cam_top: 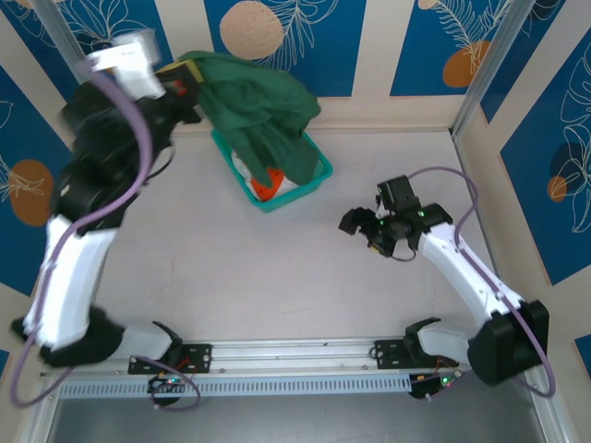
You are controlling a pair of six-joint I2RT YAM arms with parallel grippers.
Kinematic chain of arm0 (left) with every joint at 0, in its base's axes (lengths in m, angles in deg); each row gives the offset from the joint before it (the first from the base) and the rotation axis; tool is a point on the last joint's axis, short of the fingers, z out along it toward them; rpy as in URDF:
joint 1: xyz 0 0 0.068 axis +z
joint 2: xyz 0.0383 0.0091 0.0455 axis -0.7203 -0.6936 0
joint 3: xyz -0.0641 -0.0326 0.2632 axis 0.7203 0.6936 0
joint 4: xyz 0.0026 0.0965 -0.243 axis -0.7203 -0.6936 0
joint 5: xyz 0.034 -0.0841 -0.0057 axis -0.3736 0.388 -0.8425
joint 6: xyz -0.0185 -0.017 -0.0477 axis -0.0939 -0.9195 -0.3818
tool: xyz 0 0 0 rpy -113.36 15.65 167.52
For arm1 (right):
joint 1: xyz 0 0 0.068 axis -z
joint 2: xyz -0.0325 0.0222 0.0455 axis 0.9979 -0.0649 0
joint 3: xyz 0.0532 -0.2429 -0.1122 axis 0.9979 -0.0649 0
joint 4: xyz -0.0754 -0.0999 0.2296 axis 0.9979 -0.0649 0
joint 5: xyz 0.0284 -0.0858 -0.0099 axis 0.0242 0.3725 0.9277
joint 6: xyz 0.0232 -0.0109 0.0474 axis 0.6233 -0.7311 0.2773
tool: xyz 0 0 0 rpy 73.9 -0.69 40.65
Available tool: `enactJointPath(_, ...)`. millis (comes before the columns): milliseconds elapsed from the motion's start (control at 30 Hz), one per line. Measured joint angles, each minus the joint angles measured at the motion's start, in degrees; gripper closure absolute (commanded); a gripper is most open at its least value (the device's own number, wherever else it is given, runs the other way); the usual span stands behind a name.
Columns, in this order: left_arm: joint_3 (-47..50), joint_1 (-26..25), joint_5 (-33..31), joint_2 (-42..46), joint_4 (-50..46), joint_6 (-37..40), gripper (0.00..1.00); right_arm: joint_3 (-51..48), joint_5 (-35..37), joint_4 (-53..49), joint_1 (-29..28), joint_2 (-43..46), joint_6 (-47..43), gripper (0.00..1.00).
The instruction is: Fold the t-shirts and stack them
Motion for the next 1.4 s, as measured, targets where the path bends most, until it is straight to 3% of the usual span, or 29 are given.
enactJointPath(100,6.7,0.0,-2.0,10.1,1.9,0.0,1.0,8.8,0.6,-0.6,-0.2,-8.6,2.5,0.15)
enactJointPath(333,13.0,0.0,-9.8,21.0,2.6,2.4,1.0,28.1,1.5,-1.9,-2.6,-27.6,5.9,0.17)
enactJointPath(633,19.1,0.0,-17.4,20.4,-4.5,6.3,1.0,52.1,1.2,-7.1,-5.2,-52.3,10.7,0.26)
enactJointPath(800,21.6,0.0,-17.8,18.7,-10.2,5.7,1.0,60.2,1.3,-9.4,-7.1,-59.8,14.0,0.43)
enactJointPath(967,22.4,0.0,-14.4,15.3,-13.5,3.1,1.0,60.9,2.5,-9.6,-7.5,-61.5,17.0,0.76)
enactJointPath(1100,25.2,0.1,-10.5,12.8,-15.0,0.1,1.0,59.8,2.0,-6.5,-4.1,-60.8,20.6,0.96)
enactJointPath(1167,26.6,0.1,-8.7,12.4,-15.9,-1.3,1.0,55.9,0.8,-4.8,-2.3,-58.8,20.0,1.0)
enactJointPath(1400,29.0,0.2,-2.1,13.0,-17.4,-3.5,1.0,35.5,2.3,-0.4,6.0,-43.4,19.8,1.0)
